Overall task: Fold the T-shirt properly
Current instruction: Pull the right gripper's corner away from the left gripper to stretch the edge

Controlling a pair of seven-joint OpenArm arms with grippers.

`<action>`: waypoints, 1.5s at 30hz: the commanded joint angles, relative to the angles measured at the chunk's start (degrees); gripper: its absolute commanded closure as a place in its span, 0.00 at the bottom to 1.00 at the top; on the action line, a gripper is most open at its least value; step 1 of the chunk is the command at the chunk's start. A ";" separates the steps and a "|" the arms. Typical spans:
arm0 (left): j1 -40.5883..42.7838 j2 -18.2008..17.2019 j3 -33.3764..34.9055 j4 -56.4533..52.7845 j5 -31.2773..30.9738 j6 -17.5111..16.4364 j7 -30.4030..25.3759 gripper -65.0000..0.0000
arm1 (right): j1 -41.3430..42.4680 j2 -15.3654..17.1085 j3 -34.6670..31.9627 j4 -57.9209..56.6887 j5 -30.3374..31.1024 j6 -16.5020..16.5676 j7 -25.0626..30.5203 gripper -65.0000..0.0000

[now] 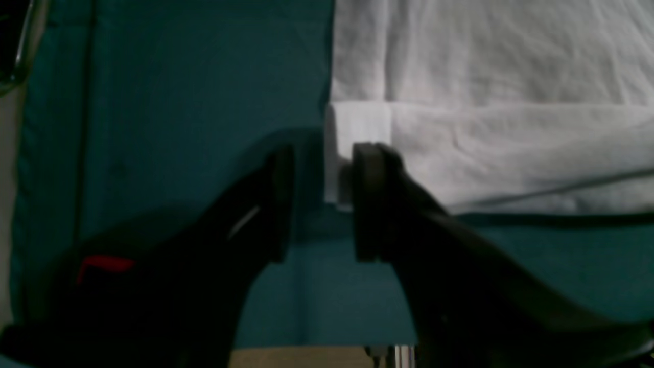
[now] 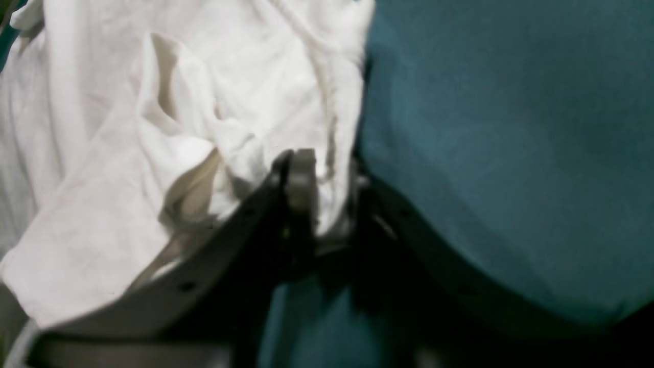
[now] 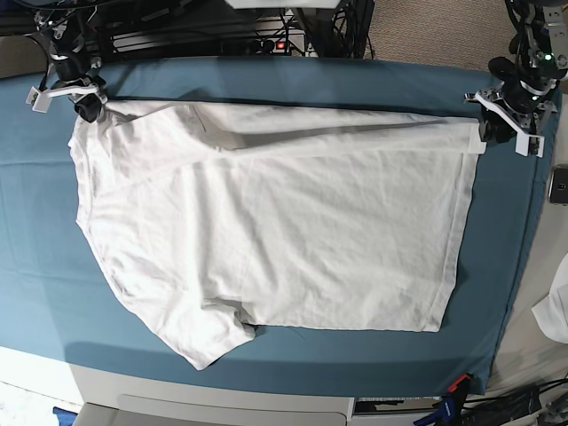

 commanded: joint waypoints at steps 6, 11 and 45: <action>0.02 -0.92 -0.50 0.83 -2.99 -0.04 0.50 0.68 | -0.28 0.50 0.13 0.52 -0.98 0.57 0.35 0.99; 0.22 -0.87 -0.50 0.83 -3.67 1.49 2.86 0.68 | -0.28 0.52 0.13 0.55 -0.94 0.57 0.90 0.99; -5.22 6.71 -3.50 -10.23 -11.21 -1.81 4.66 1.00 | 0.48 1.25 0.11 0.55 -1.01 0.59 1.14 0.99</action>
